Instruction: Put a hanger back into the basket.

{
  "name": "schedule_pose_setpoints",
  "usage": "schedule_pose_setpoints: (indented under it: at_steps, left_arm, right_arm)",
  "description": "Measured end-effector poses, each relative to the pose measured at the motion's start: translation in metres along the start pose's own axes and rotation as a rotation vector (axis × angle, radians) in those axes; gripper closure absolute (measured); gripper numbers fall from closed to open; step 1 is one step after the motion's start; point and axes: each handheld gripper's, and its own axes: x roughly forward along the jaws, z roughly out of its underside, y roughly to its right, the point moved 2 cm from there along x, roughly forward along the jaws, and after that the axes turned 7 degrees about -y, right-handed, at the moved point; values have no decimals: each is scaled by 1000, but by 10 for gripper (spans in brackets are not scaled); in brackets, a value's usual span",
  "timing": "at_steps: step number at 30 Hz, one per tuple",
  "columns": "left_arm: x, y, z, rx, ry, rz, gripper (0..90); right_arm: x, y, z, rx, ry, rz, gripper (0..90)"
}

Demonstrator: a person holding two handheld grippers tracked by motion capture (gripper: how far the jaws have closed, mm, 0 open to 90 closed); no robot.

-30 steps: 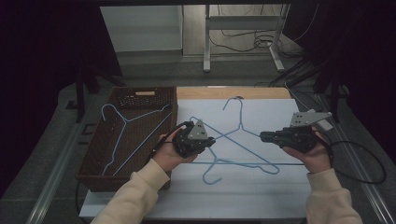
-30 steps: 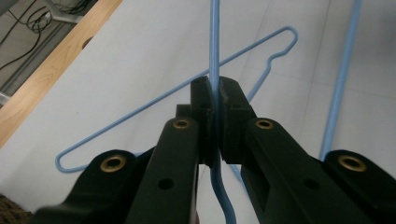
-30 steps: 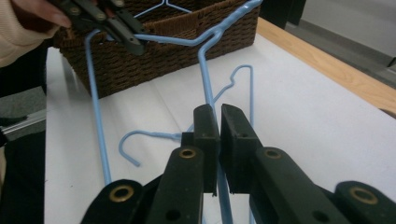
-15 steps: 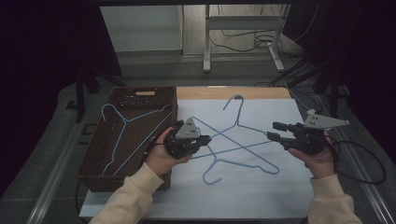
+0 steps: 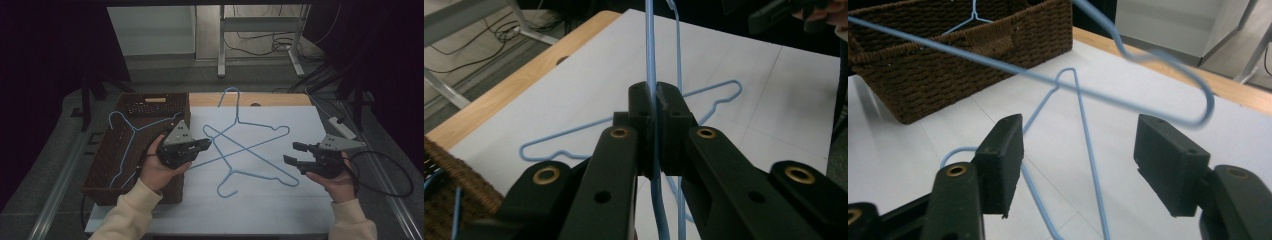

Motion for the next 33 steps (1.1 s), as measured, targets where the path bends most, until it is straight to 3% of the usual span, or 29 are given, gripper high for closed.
schedule_pose_setpoints:
  at_steps: [15, 33]
  left_arm:
    - [-32, -13, 22, -66, 43, -59, 863]
    - [-59, -25, 49, -139, 108, -105, 863]
  right_arm:
    - [14, -1, 30, 51, -53, 30, 311]
    - [23, -2, 40, 68, -87, 51, 306]
